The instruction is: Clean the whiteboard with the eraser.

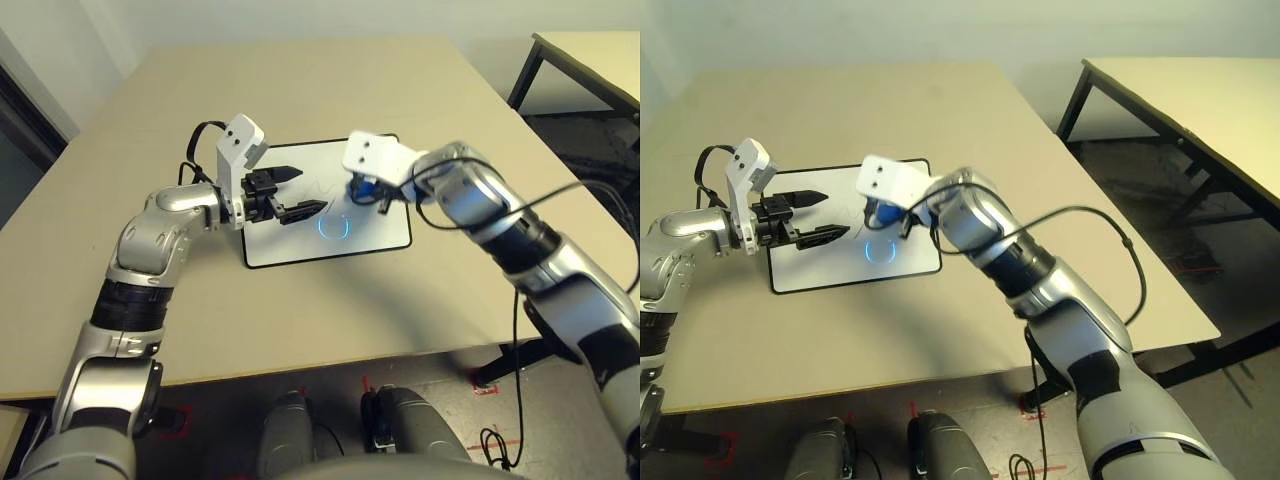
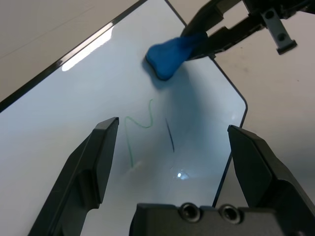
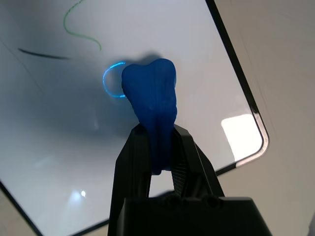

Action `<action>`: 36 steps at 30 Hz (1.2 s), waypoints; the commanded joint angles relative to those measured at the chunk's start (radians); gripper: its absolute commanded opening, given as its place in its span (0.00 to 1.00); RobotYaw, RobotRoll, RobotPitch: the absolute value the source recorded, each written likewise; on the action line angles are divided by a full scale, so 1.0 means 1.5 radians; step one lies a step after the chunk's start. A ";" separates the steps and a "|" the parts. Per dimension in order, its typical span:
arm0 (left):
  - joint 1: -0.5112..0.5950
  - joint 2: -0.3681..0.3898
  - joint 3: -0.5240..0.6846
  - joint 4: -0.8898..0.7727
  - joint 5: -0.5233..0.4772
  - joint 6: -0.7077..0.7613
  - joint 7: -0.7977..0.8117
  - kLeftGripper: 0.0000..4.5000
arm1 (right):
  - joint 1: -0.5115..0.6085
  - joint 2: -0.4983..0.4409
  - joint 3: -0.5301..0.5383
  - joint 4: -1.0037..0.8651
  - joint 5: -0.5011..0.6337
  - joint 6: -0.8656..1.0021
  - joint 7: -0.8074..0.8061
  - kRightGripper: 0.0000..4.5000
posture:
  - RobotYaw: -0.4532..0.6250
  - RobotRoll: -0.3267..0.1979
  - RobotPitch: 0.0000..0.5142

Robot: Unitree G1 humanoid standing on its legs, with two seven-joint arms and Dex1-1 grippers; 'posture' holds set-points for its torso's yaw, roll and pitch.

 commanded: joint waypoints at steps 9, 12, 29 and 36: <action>0.008 0.009 0.006 -0.002 0.001 0.004 -0.003 1.00 | 0.117 -0.048 0.073 -0.202 -0.008 0.088 0.068 0.13 | 0.41 0.62 0.12; 0.008 0.010 0.006 0.000 0.002 0.003 -0.005 1.00 | 0.079 -0.020 0.051 -0.135 -0.011 0.063 0.047 0.13 | 0.41 0.62 0.11; 0.024 0.025 0.018 -0.023 -0.004 0.016 0.003 1.00 | 0.094 -0.003 0.071 -0.151 -0.030 0.050 0.068 0.13 | 0.42 0.62 0.12; 0.022 0.029 0.019 -0.027 -0.005 0.024 0.003 1.00 | 0.081 0.008 0.071 -0.124 -0.038 0.046 0.060 0.13 | 0.42 0.62 0.12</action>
